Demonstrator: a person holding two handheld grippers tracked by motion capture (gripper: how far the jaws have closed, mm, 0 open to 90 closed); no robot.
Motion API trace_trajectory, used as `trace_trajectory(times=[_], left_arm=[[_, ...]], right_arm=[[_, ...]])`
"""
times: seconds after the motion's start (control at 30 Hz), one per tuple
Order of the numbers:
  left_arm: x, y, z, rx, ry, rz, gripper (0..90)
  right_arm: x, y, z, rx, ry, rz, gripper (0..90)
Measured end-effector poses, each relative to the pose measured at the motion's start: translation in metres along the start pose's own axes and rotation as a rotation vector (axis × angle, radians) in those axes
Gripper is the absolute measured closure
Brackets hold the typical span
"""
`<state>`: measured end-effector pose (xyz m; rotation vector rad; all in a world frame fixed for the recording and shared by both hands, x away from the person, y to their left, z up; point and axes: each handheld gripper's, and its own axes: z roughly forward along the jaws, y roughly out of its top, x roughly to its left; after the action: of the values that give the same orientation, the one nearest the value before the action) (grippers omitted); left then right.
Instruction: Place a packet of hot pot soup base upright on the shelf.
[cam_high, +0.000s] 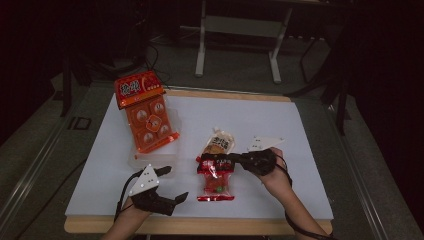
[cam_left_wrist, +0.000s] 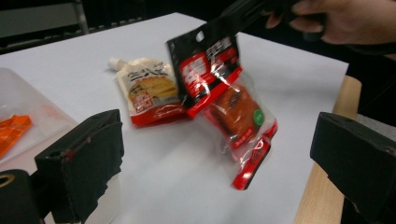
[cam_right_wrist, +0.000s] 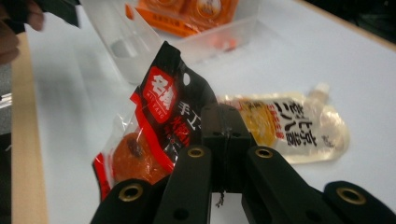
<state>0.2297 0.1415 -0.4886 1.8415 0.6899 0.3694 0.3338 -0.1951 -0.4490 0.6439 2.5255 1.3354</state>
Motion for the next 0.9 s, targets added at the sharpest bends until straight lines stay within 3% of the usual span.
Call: trace_trajectory(times=[0.27,0.4,0.5,0.7,0.77,0.9], left_arm=[[0.001,0.004,0.004,0.008,-0.003,-0.011,3.3],[-0.001,0.007,0.008,0.006,-0.001,-0.001,3.8],[-0.004,0.011,0.011,0.013,0.012,0.033,4.0],[-0.005,0.019,0.018,-0.004,-0.041,0.049,7.2],[-0.005,0.02,0.019,-0.005,-0.045,0.052,13.7],[-0.005,0.025,0.027,0.001,-0.093,0.065,30.6]], right_arm=[[0.024,0.01,-0.018,-0.055,0.022,-0.067,90.0],[0.035,0.012,-0.024,-0.076,0.037,-0.094,90.0],[0.041,0.013,-0.027,-0.087,0.047,-0.108,90.0],[0.048,0.013,-0.032,-0.102,0.064,-0.131,90.0],[0.049,0.012,-0.034,-0.102,0.072,-0.131,90.0],[0.051,0.012,-0.036,-0.104,0.072,-0.135,90.0]])
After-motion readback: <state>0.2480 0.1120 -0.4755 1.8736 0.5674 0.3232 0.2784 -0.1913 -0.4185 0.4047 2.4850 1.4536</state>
